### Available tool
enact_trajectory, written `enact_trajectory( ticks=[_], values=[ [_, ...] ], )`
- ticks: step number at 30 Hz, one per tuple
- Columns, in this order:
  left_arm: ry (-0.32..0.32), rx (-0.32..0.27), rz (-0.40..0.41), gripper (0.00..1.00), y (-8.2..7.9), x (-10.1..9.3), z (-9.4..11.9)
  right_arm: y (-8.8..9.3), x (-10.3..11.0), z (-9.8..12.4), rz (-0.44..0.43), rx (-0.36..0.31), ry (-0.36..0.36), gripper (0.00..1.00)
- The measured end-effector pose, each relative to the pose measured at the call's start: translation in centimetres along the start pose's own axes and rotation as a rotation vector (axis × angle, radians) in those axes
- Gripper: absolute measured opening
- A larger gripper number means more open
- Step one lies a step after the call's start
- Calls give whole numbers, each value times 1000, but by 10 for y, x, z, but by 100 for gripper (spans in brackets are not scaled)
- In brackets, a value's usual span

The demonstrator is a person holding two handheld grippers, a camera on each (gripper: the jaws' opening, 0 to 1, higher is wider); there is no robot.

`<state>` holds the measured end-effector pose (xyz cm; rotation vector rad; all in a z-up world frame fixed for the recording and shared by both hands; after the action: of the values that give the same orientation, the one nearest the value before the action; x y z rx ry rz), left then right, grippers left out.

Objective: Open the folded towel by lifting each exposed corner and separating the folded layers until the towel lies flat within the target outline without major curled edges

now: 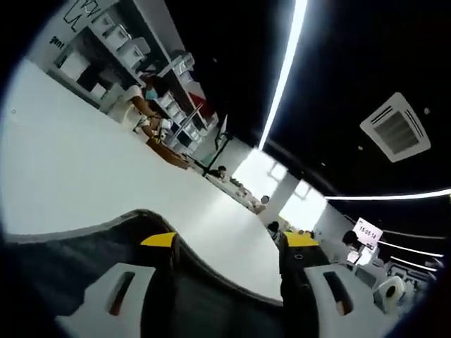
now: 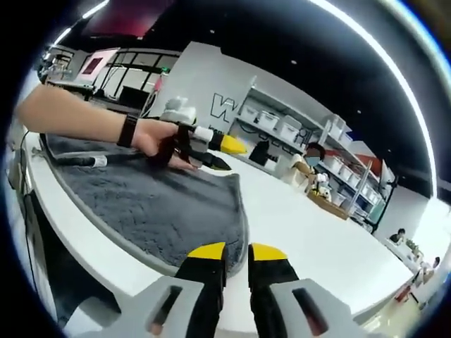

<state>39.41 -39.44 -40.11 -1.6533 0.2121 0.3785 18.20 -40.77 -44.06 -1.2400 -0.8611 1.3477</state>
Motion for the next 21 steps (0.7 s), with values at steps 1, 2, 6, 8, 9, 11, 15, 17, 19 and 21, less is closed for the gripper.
enact_trajectory(
  ticks=[1,2,6,8,9,11,15,17,19,21],
  values=[
    [-2,10,-14,55,3,-4,2,0,0,0,-4,0,-2,9],
    [-3,20,-27,55,5,-7,3,-1,1,0,-12,-5,-6,9],
    [2,80,-128,55,13,-13,10,-14,10,1,-44,-62,-70,11],
    [0,85,-127,54,14,-15,12,-16,10,2,-45,-68,-69,11],
    [-1,86,-132,54,16,-16,15,-17,11,1,-36,-68,-70,11],
    [-1,87,-122,54,14,-11,17,-20,12,1,-32,-72,-71,11],
    [-14,114,-133,55,21,-15,25,-29,16,2,-42,-120,-88,8],
    [-16,115,-135,54,22,-15,27,-31,15,2,-48,-135,-79,7],
    [-14,120,-138,54,20,-15,31,-33,15,2,-53,-138,-84,9],
    [-14,118,-141,53,20,-16,33,-36,17,1,-69,-147,-100,9]
  ],
)
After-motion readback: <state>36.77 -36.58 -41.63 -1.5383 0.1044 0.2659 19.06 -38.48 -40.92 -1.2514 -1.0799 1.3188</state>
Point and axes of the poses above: the point that each gripper's makers call its tool centre point, and the gripper's own axes: z roughly backward along the fingers, x roughly to its left, y roughly out of its underside, the point moved 1 cm from there along z, roughly backward along the fingers, and after that the axes turned 14 degrees about -z, right-handed, at the moved point
